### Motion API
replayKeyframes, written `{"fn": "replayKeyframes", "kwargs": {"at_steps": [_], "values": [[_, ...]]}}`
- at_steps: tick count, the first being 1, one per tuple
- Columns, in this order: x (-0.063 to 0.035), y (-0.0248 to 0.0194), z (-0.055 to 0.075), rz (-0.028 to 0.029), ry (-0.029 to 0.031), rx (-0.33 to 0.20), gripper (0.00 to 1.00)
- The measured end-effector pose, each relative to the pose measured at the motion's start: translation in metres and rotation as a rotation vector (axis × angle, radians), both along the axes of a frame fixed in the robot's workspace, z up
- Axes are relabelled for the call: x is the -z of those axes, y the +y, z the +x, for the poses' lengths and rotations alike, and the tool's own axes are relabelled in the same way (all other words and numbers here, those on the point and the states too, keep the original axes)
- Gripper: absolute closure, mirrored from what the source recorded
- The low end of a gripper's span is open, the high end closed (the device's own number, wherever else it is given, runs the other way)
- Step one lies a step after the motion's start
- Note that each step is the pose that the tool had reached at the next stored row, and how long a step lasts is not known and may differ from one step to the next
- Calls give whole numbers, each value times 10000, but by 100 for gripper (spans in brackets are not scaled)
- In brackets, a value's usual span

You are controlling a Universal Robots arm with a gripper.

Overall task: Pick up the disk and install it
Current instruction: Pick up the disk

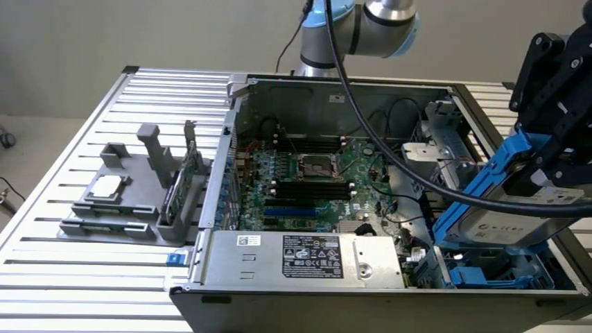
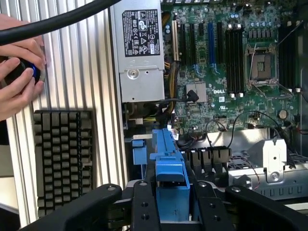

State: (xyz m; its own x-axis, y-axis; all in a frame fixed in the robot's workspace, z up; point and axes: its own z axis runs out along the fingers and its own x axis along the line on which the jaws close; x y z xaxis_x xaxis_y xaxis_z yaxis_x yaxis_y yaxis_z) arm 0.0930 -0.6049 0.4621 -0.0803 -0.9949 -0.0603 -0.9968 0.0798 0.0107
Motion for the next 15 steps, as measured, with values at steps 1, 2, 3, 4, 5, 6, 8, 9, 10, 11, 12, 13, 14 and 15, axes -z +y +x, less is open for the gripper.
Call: {"fn": "replayKeyframes", "kwargs": {"at_steps": [1, 2, 3, 4, 5, 6, 8, 9, 10, 11, 12, 13, 14, 15], "values": [[8, 0, 8, 0, 0, -11, 67], [15, 0, 15, 0, 0, -25, 67], [23, 0, 25, 0, 0, -41, 67], [29, 0, 32, 1, 0, -59, 67], [36, 0, 39, 3, -2, -81, 67], [43, 0, 44, 5, -5, -108, 67], [55, 0, 51, 5, -23, -183, 67], [61, 0, 53, 4, -41, -229, 67], [67, 0, 56, 4, -61, -281, 67], [72, 0, 61, 5, -80, -339, 67], [76, 0, 64, 3, -98, -395, 67], [81, 0, 66, 3, -118, -458, 67], [86, 0, 69, 3, -140, -522, 67], [91, 0, 72, 3, -158, -595, 67]]}}
